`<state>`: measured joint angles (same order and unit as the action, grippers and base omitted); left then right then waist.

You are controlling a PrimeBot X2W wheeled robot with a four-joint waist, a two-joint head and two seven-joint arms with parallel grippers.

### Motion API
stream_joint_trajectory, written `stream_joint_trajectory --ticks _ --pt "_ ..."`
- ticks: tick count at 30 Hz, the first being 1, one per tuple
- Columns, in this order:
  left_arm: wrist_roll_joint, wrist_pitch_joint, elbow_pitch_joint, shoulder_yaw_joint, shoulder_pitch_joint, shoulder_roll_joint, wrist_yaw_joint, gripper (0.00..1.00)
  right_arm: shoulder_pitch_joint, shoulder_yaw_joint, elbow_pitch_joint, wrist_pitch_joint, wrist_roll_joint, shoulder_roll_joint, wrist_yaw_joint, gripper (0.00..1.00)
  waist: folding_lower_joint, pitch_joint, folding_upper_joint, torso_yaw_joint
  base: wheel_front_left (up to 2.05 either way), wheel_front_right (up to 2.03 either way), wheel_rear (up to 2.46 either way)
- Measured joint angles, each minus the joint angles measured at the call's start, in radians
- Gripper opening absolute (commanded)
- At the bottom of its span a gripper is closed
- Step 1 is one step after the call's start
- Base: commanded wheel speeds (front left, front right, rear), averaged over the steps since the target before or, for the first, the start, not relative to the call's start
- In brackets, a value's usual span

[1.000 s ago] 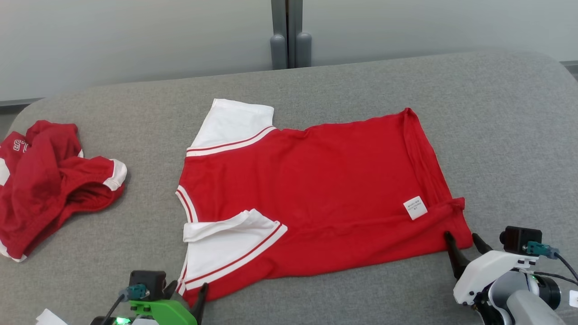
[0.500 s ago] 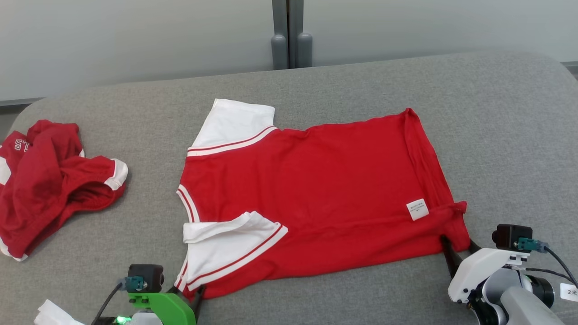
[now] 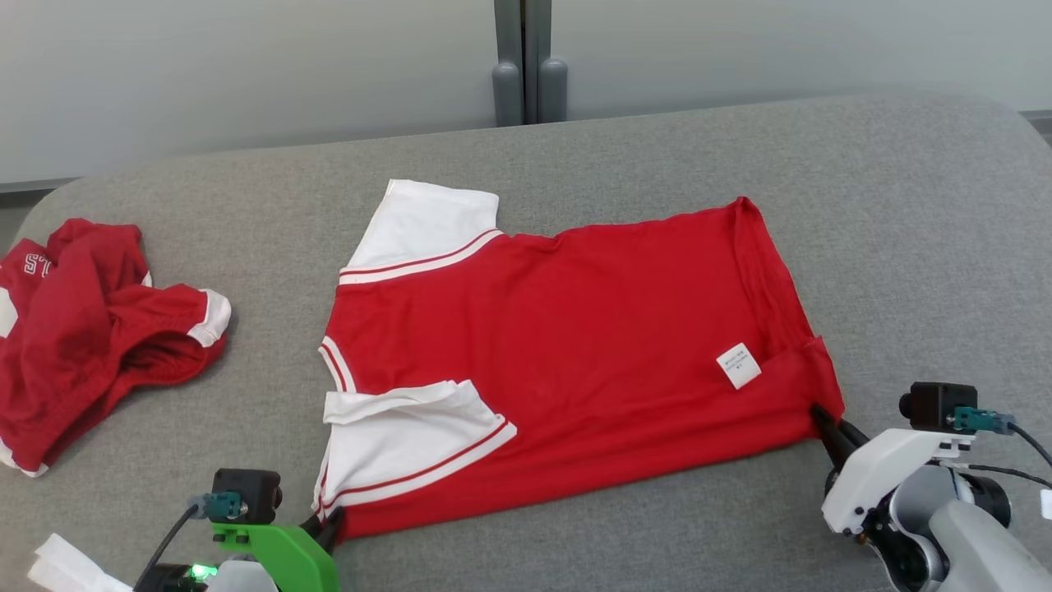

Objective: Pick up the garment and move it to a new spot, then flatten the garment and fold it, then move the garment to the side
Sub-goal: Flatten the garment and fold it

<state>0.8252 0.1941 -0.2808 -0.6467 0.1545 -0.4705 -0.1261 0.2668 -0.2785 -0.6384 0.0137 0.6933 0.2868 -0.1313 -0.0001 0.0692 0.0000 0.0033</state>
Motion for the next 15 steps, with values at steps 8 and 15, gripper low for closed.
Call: stream_joint_trajectory --ticks 8,15 --pt "0.029 0.088 0.180 0.003 -0.090 -0.092 -0.050 0.00 -0.135 0.067 0.163 -0.187 0.013 0.079 -0.001 0.00 0.0000 0.013 0.0000 -0.006 0.00 0.00 0.00" --pt "0.078 0.168 0.271 0.001 -0.154 -0.136 -0.077 0.00 -0.228 0.163 0.251 -0.330 -0.023 0.049 -0.001 0.14 0.0000 0.017 0.0000 -0.010 0.00 0.00 0.00"
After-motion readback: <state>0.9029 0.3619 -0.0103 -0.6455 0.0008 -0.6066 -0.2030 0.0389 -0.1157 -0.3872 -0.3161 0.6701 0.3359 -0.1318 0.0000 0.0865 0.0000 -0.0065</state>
